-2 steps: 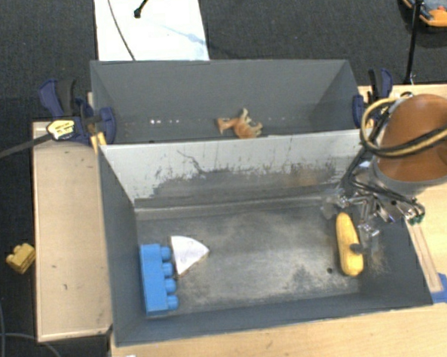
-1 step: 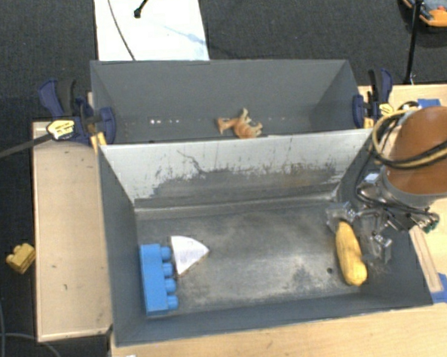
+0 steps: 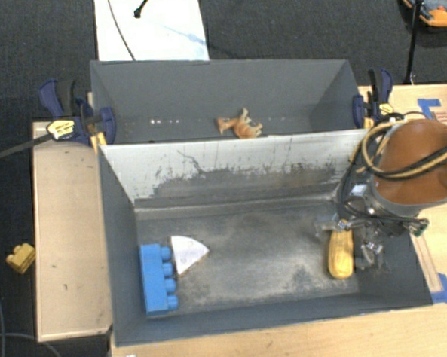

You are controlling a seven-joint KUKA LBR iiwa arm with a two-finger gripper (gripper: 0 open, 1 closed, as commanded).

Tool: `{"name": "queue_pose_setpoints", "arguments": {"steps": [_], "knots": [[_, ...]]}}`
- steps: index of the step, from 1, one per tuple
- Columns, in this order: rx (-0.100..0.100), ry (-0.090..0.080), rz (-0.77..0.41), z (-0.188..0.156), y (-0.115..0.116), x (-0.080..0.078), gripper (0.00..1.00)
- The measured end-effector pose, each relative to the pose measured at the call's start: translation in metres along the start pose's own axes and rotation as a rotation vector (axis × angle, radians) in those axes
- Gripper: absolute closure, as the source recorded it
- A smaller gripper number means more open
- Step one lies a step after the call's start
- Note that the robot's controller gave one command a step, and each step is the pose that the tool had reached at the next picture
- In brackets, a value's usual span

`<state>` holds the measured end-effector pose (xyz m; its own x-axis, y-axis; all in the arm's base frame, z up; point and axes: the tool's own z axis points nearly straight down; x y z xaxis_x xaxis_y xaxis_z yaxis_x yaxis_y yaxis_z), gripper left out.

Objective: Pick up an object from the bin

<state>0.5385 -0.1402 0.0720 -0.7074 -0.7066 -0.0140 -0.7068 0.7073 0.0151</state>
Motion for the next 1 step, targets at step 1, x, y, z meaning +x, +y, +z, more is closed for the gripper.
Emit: {"name": "queue_pose_setpoints", "arguments": {"steps": [1], "knots": [[0.011, 0.014, -0.193, 0.0017, 0.0071, 0.0096, 1.00]]}}
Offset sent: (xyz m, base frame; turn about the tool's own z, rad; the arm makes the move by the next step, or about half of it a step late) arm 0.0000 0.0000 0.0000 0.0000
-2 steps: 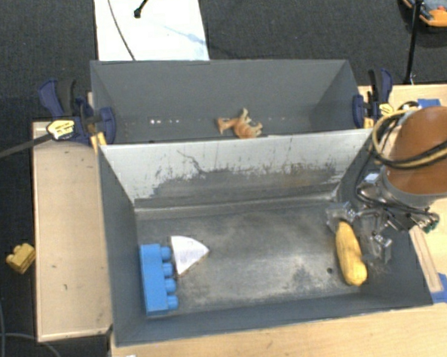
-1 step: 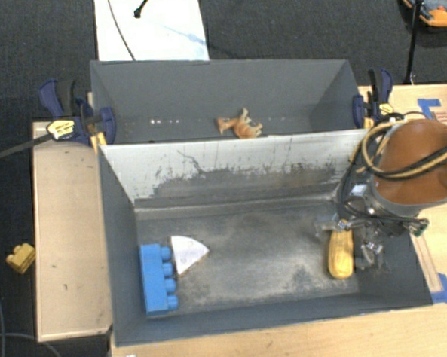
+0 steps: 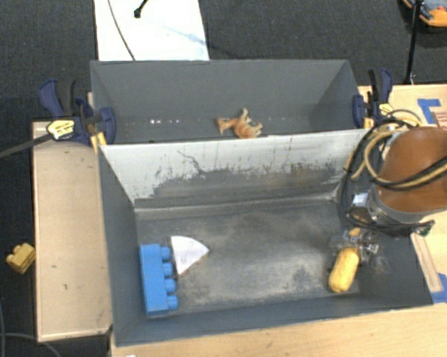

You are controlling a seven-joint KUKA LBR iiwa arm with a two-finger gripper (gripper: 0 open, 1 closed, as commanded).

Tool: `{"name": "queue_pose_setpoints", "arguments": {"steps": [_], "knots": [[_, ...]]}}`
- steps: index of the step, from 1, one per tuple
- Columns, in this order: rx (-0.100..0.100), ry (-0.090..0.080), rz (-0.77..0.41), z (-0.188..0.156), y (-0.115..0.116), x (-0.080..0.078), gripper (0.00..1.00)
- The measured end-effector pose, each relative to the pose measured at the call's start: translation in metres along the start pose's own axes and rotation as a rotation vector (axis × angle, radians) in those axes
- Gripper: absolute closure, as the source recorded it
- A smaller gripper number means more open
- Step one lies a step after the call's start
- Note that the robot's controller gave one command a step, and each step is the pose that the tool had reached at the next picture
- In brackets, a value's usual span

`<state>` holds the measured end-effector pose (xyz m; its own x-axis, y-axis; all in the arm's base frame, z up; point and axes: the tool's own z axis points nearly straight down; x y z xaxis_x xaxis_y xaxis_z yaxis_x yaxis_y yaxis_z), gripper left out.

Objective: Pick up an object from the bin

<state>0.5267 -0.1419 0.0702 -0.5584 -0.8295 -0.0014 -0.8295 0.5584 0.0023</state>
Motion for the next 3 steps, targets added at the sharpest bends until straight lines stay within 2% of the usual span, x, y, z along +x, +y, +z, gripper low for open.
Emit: {"name": "queue_pose_setpoints", "arguments": {"steps": [3], "knots": [[-0.002, 0.000, 0.003, -0.014, 0.001, 0.000, 1.00]]}}
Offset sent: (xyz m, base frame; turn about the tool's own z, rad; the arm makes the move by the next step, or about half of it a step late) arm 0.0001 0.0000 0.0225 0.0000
